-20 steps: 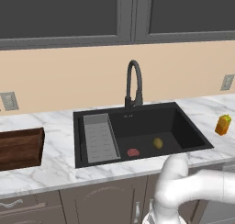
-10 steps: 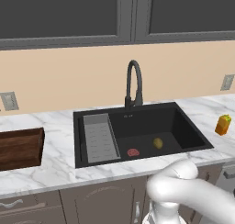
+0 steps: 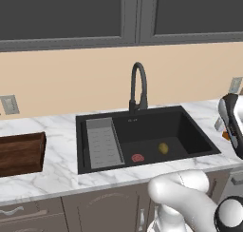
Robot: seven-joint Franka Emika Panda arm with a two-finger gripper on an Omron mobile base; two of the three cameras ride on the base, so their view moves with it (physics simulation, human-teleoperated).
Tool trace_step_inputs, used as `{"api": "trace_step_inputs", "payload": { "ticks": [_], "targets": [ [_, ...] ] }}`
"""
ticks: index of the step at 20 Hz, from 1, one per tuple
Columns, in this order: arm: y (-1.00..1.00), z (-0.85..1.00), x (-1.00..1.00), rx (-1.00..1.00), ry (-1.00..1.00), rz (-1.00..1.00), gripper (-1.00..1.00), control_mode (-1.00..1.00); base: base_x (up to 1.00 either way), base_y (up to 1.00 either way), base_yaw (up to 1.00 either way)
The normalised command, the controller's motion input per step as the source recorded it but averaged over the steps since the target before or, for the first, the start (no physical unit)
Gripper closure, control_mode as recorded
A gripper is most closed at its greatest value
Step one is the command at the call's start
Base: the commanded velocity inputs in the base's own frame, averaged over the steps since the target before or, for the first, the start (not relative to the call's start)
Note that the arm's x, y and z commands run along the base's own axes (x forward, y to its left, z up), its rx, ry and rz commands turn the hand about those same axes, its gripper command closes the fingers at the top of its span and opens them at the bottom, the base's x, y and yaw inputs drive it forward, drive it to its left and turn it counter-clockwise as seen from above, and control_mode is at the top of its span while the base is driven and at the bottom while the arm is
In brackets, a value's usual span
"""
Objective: Pick up all produce items and place them in the sink. Turn on the sink faucet to wash them. Then turn the sink off and put them in the tray.
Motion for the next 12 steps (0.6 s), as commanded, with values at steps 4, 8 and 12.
{"api": "trace_step_inputs", "payload": {
  "ticks": [4,8,12],
  "targets": [
    [0.74,0.01,0.9,-0.01,0.04,0.0,1.0,-1.0,0.0,0.0,0.0],
    [0.43,0.0,0.94,0.0,0.11,0.01,1.0,-1.0,0.0,0.0,0.0],
    [0.17,-0.02,0.9,0.03,0.11,0.05,1.0,-1.0,0.0,0.0,0.0]
  ]
}}
